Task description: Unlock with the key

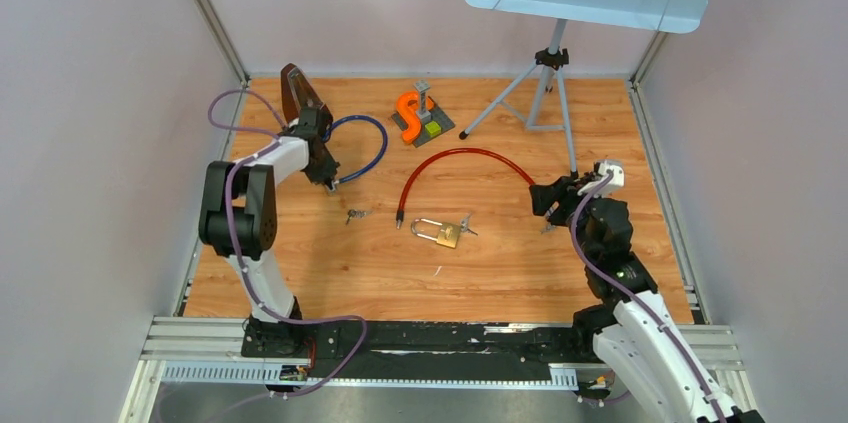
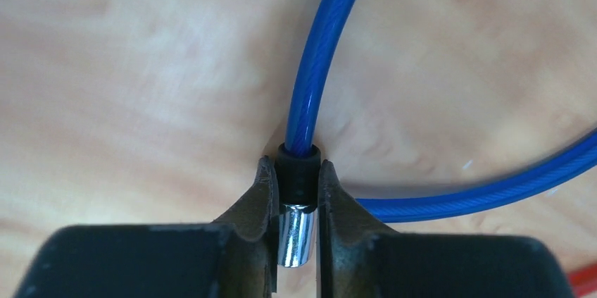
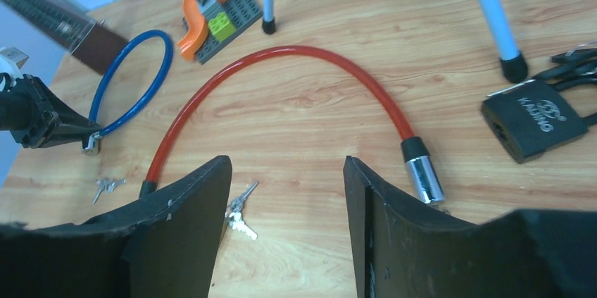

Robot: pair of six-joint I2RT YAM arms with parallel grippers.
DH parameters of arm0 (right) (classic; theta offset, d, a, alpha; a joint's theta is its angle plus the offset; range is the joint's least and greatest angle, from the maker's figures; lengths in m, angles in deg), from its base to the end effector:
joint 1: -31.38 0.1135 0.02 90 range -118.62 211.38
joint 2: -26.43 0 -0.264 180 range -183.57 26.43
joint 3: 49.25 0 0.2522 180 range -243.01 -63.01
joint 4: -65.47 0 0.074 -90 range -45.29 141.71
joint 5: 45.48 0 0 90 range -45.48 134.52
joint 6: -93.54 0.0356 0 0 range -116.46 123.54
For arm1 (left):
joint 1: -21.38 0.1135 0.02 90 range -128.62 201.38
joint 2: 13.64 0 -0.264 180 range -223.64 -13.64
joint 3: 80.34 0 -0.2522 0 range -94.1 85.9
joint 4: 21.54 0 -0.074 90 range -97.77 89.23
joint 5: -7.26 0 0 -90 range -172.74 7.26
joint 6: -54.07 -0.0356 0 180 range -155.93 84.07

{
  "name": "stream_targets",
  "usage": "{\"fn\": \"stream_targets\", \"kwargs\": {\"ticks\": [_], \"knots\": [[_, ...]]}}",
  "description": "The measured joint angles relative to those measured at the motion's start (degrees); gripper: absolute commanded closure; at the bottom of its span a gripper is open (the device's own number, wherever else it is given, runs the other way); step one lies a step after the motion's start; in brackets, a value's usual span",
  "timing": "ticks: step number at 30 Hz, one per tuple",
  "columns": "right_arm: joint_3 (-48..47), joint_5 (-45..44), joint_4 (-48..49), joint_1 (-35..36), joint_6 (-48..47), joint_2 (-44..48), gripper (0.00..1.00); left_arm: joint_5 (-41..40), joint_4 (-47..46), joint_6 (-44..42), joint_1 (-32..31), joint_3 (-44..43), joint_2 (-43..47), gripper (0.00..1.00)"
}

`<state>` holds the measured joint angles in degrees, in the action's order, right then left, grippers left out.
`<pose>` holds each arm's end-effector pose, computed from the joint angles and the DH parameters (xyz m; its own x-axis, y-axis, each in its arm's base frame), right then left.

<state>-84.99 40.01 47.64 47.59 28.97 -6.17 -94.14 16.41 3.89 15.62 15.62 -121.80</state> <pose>0.1499 0.0407 0.2418 -0.3081 0.3562 -0.8822 -0.0808 0.9141 0.3974 0.3822 -0.0315 0.1651 -0.6792 -0.5624 -0.4716 -0.5581 0.8130 -0.1658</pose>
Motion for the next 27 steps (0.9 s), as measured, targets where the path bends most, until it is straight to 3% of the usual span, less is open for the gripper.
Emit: {"fn": "stream_targets", "kwargs": {"ticks": [8, 14, 20, 27], "knots": [[-2.16, 8.98, 0.07, 0.24, -1.16, -3.91, 0.46, 2.91, 4.59, 11.37, -2.25, 19.63, 17.25, 0.89], [-2.97, 13.22, 0.35, 2.84, -1.86, -8.37, 0.47, 6.78, 4.74, 22.47, -10.73, 30.51, 28.50, 0.87], [-4.92, 15.85, 2.12, 7.93, -3.43, -15.17, 0.48, 10.27, 4.52, 33.20, -20.57, 33.99, 32.26, 0.86], [-10.29, 16.22, 5.92, 18.91, -8.61, -27.15, 0.49, 5.75, 7.04, 36.87, -21.38, 33.70, 35.87, 0.86]]}}
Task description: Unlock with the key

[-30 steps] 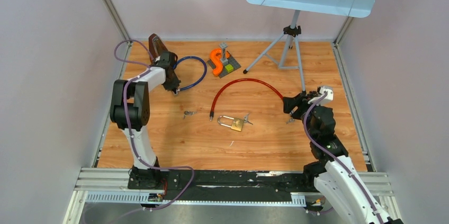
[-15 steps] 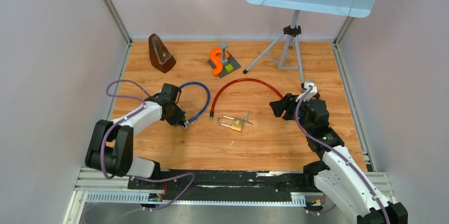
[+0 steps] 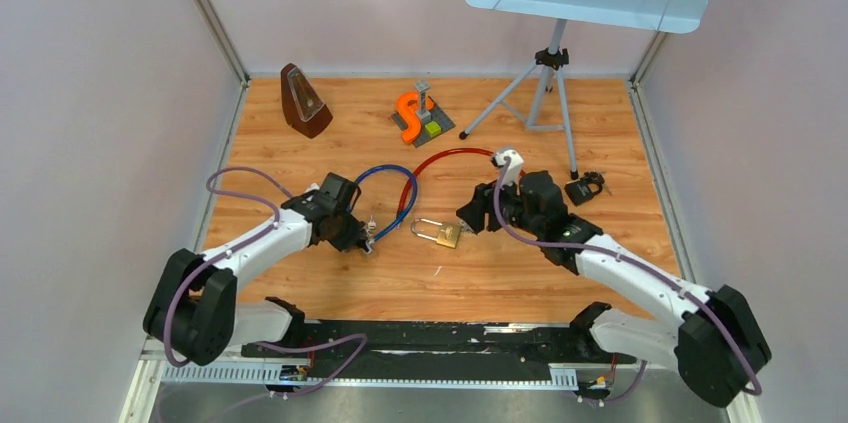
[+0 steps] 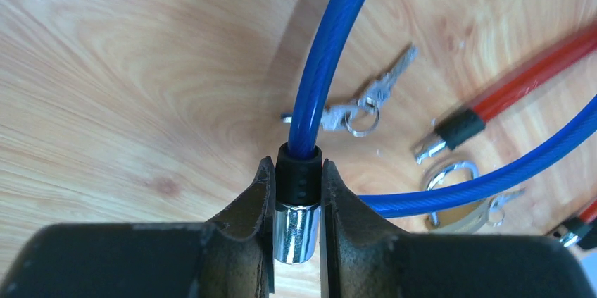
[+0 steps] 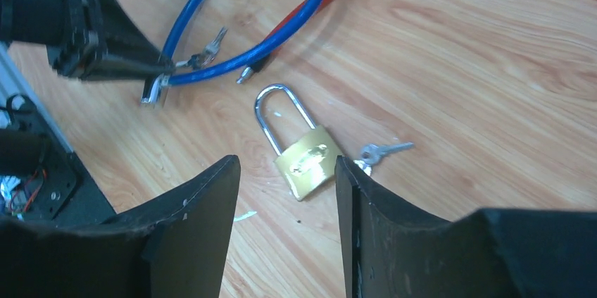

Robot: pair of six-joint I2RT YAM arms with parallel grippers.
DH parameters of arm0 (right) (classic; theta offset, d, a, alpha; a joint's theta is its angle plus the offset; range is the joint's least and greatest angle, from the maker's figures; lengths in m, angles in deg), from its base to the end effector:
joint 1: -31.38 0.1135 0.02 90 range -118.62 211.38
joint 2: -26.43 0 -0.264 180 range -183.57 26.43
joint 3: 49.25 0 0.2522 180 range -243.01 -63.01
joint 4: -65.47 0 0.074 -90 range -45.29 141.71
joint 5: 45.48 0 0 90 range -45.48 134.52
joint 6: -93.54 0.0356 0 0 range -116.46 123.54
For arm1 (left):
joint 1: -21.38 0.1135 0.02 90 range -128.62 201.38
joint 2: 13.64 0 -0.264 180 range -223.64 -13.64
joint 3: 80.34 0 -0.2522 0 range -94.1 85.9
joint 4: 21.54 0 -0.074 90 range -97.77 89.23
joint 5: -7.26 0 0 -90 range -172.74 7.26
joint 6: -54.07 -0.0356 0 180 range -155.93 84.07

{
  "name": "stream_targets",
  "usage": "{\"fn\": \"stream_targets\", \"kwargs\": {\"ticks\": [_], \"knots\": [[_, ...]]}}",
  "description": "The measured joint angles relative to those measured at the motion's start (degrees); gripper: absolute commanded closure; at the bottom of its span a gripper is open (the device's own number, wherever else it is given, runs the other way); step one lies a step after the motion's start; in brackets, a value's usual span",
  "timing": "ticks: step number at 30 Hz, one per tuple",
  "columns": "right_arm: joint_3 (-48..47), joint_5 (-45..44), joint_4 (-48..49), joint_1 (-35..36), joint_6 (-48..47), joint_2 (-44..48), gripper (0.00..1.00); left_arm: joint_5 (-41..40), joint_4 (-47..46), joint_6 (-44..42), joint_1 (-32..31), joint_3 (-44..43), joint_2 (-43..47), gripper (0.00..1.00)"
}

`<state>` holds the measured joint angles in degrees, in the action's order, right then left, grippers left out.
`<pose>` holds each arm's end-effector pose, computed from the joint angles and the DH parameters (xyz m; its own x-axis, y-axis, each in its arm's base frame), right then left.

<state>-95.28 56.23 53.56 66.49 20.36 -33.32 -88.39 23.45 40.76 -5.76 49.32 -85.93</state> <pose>0.1841 0.1383 0.2346 -0.5450 -0.0368 -0.8376 -0.5800 0.7380 0.3449 0.1942 -0.0956 0.1700 -0.5969 -0.7823 -0.1783 -0.7002 0.6164 -0.3603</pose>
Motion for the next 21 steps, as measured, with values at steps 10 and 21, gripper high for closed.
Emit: {"fn": "stream_targets", "kwargs": {"ticks": [10, 21], "knots": [[-8.96, 2.01, 5.22, 8.74, -4.52, -18.18, 0.58, -6.10, 2.86, -2.84, 11.78, -3.76, 0.57, 0.83], [-29.38, 2.01, 8.59, 15.76, -8.68, -44.52, 0.55, -7.87, 4.24, -7.15, 18.88, -3.89, 0.72, 0.82]]}}
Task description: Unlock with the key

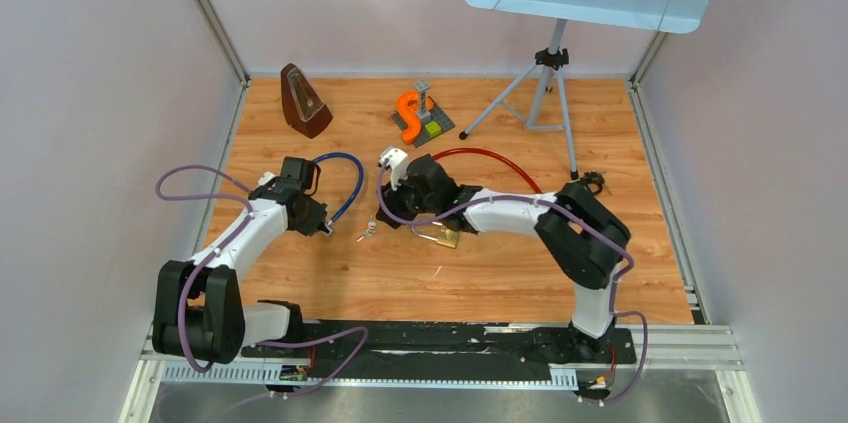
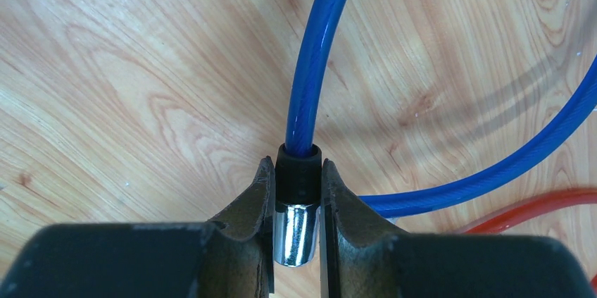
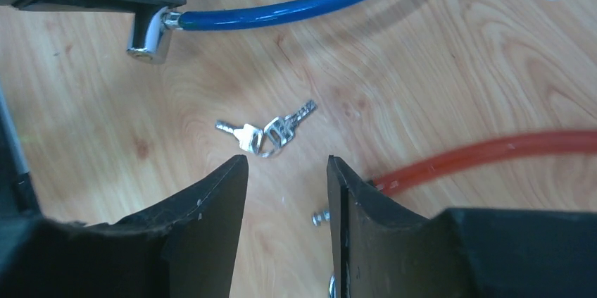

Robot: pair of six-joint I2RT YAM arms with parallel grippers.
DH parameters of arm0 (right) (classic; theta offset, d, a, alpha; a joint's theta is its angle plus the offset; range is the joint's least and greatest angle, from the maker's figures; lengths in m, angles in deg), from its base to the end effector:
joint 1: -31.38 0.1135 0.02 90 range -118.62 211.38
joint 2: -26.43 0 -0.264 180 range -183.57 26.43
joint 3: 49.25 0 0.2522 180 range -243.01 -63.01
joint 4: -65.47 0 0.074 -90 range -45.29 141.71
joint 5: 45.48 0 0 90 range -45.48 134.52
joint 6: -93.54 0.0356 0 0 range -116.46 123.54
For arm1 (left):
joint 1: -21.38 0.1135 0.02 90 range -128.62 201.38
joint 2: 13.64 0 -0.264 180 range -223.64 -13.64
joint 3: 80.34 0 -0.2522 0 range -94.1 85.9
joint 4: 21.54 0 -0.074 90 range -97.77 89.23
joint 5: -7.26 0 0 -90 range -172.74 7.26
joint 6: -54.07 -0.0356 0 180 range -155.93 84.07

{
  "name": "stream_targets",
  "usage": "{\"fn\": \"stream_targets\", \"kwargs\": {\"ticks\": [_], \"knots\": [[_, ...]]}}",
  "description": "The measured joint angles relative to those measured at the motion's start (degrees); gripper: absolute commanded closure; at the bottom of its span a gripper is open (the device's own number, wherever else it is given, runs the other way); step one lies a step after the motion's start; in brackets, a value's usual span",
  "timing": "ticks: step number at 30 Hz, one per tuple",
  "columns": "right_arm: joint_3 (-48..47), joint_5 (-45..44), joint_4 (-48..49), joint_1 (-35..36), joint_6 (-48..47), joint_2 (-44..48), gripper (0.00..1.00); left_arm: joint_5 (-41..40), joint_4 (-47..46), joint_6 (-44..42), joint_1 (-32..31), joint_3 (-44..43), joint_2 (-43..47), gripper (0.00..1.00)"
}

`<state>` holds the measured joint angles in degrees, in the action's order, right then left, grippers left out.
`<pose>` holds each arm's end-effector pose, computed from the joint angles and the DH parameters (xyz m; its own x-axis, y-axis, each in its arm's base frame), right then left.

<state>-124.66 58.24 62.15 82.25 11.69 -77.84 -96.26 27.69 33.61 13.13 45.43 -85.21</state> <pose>0.2445 0.3140 0.1898 -0.4575 -0.3441 -0.8199 -0.8237 0.5113 0.2450 0.2194 -0.0234 0.1891 -0.3619 -0.8680 -0.3400 -0.8342 0.4644 -0.2976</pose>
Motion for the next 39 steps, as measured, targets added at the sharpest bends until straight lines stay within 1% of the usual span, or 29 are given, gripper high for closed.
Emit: {"fn": "stream_targets", "kwargs": {"ticks": [6, 11, 14, 17, 21, 24, 27, 31, 33, 35, 36, 37, 38, 39], "knots": [[-9.05, -4.52, -1.66, 3.06, -2.99, -11.23, 0.54, -0.17, 0.15, -0.94, 0.48, 0.00, 0.00, 0.82], [-12.07, -6.91, -4.46, 4.50, -5.31, -15.12, 0.54, 0.02, 0.13, -1.29, 0.50, 0.00, 0.00, 0.82], [-13.57, -8.00, -5.88, 5.20, -6.73, -15.82, 0.59, 0.74, 0.11, -1.33, 0.52, 0.02, 0.00, 0.82], [-14.88, -9.66, -8.61, 5.97, -8.55, -16.02, 0.68, 1.88, 0.07, -1.33, 0.52, 0.07, -0.02, 0.82], [-14.23, -11.98, -11.30, 7.08, -10.43, -14.86, 0.78, 4.44, -0.09, -1.36, 0.52, 0.61, -0.24, 0.82], [-10.25, -12.31, -13.99, 7.26, -11.10, -11.15, 0.80, 6.21, -0.33, -1.33, 0.52, 1.57, -0.57, 0.82], [-5.07, -11.80, -18.73, 7.45, -11.08, -5.73, 0.83, 7.69, -0.50, -1.25, 0.09, 2.91, -0.63, 0.80], [0.59, -10.54, -24.26, 7.45, -10.60, 0.50, 0.86, 8.55, -0.52, -0.22, -2.56, 3.93, -0.63, 0.77], [3.13, -9.77, -27.04, 7.45, -10.16, 3.45, 0.86, 8.92, -0.59, 0.79, -4.68, 4.11, -0.72, 0.73], [5.25, -9.16, -29.77, 7.45, -9.70, 6.19, 0.84, 9.44, -0.92, 1.70, -6.62, 4.22, -1.09, 0.66], [5.99, -8.98, -30.80, 7.45, -9.64, 7.21, 0.83, 9.66, -1.20, 2.27, -7.63, 4.26, -1.46, 0.59], [6.75, -8.85, -31.98, 7.43, -9.51, 8.48, 0.81, 10.08, -1.66, 2.82, -8.61, 4.35, -1.95, 0.55], [7.21, -8.76, -32.85, 7.43, -9.29, 9.40, 0.80, 10.34, -2.08, 3.63, -9.73, 4.37, -2.56, 0.47], [7.45, -8.68, -33.38, 7.43, -9.07, 10.10, 0.79, 10.75, -2.49, 3.91, -10.45, 4.37, -3.04, 0.44]]}}
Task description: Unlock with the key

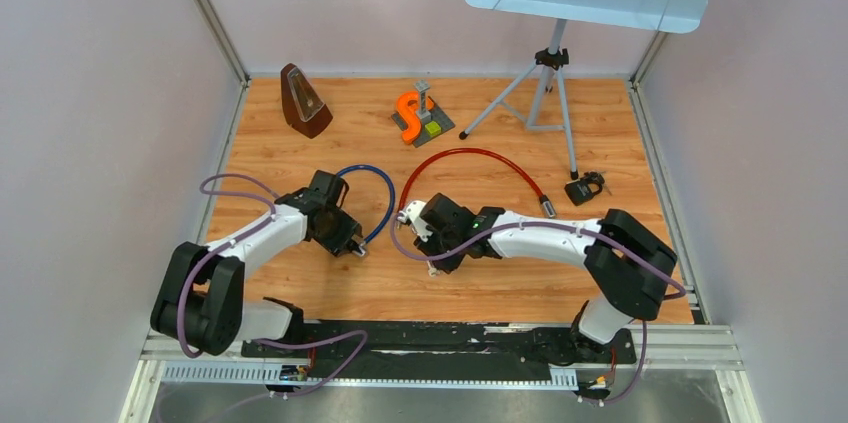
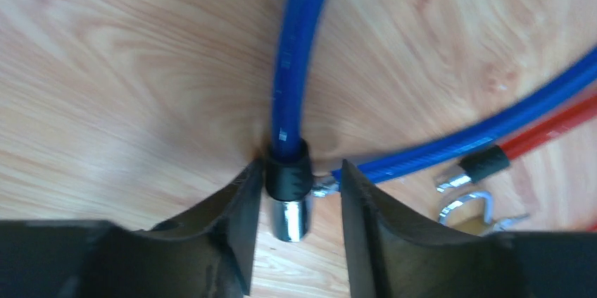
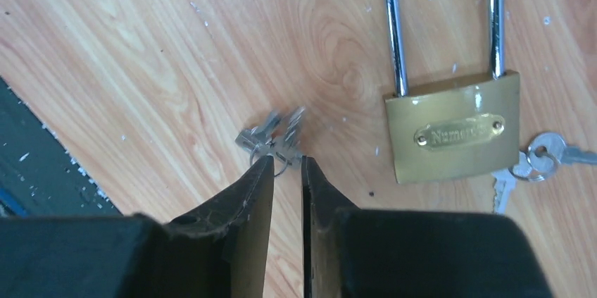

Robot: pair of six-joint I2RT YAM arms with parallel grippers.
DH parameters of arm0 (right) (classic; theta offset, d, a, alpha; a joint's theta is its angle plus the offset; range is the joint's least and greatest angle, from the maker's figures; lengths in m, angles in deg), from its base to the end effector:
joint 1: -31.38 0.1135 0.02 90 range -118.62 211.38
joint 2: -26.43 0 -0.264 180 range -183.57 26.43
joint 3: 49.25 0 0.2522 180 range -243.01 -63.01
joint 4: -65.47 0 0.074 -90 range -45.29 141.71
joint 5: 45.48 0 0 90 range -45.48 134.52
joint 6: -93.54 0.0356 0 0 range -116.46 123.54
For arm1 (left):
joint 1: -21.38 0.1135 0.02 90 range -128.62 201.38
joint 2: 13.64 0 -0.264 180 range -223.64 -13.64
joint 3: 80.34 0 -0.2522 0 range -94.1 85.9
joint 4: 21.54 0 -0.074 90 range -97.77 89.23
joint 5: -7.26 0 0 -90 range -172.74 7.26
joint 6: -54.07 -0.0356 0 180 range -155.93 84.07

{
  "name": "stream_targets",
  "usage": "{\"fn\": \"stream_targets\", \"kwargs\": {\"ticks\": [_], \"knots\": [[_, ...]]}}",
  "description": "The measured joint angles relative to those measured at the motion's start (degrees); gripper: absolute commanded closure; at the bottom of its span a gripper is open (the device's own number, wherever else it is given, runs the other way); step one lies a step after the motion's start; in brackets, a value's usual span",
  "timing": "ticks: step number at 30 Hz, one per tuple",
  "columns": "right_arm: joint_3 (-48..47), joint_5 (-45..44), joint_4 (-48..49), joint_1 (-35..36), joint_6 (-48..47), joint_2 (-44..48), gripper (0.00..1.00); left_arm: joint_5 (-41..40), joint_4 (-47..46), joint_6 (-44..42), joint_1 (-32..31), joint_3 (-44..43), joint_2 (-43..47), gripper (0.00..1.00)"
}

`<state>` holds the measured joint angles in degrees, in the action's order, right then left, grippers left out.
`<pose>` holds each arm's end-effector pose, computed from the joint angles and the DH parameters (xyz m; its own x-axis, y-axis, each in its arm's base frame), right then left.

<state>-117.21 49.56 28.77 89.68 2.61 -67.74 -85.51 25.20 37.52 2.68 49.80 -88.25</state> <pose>0.1630 0.2699 0.1680 -0.4537 -0.7653 -0.4566 -0.8760 0.4770 0.0708 0.2030 -0.0669 0.1586 -0.5489 -0.8250 -0.1344 -0.7739 0.5623 -0.2913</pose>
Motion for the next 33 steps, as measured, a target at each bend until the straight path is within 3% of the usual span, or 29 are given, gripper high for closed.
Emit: {"fn": "stream_targets", "kwargs": {"ticks": [7, 12, 17, 25, 33], "knots": [[0.28, -0.09, -1.22, -0.35, 1.99, 4.85, 0.71, 1.64, -4.28, 2.16, -3.23, -0.22, -0.15, 0.13], [0.35, -0.79, -1.25, -0.37, 3.19, 5.40, 0.67, 0.13, -3.91, 0.04, -3.63, -0.15, 3.50, 0.04], [0.37, -1.01, -1.62, -0.24, 4.76, 5.33, 0.63, -5.14, -1.01, -5.53, -3.74, -0.87, 13.55, 0.01], [-0.37, -1.01, -4.04, 0.79, 5.99, 2.25, 0.67, -15.82, 1.68, -19.63, -3.74, -4.42, 28.68, 0.01], [-4.87, -2.12, -6.56, 3.10, 6.27, -3.72, 0.67, -20.26, 1.51, -30.36, -3.74, -4.37, 36.44, 0.00]]}}
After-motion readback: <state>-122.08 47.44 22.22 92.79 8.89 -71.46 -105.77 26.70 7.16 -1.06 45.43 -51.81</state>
